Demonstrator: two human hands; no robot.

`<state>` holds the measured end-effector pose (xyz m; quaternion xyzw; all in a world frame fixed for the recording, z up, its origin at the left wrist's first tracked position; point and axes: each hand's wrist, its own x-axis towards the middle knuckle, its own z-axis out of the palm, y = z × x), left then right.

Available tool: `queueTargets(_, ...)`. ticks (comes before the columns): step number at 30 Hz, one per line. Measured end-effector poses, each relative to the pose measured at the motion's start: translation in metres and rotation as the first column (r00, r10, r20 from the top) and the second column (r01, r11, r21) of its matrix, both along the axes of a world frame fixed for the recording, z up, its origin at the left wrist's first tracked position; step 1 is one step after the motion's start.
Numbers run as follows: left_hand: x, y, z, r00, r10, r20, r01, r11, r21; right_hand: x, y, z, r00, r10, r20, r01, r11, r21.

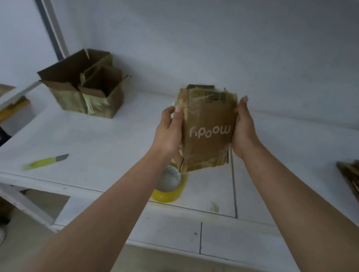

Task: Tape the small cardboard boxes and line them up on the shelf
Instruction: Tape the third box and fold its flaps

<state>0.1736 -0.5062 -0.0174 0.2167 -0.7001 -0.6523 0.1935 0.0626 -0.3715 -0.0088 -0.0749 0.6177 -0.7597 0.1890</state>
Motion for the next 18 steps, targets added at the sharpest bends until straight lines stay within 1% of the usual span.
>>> queueTargets(3, -0.007, -0.040, 0.006, 0.999, 0.037, -0.001, -0.037, 0.995, 0.089, -0.013, -0.036, 0.012, 0.997, 0.057, 0.046, -0.054, 0.997, -0.054)
queueTargets(5, -0.005, -0.072, 0.007, 0.998, 0.067, -0.003, -0.066, 0.985, 0.159, -0.017, -0.061, 0.012, 0.987, 0.136, 0.086, -0.130, 0.989, -0.074)
queueTargets(8, 0.002, -0.114, 0.006, 0.999, 0.054, 0.004, -0.054, 0.970, 0.236, -0.010, -0.098, 0.001, 0.967, 0.226, 0.116, -0.211, 0.970, -0.125)
queueTargets(10, 0.001, -0.135, 0.002, 0.999, 0.046, 0.029, -0.052, 0.963, 0.263, -0.001, -0.118, -0.004, 0.962, 0.250, 0.110, -0.232, 0.960, -0.156)
queueTargets(12, -0.004, -0.153, 0.002, 0.999, 0.025, 0.046, -0.036, 0.963, 0.268, 0.002, -0.134, -0.004, 0.967, 0.237, 0.095, -0.213, 0.953, -0.215)
queueTargets(14, -0.010, -0.168, 0.002, 0.999, -0.026, 0.047, 0.013, 0.966, 0.258, 0.003, -0.146, -0.006, 0.979, 0.192, 0.074, -0.166, 0.950, -0.263)
queueTargets(18, -0.009, -0.203, -0.002, 0.988, -0.151, 0.024, 0.141, 0.961, 0.237, 0.023, -0.171, -0.013, 0.994, 0.050, 0.093, -0.015, 0.940, -0.340)
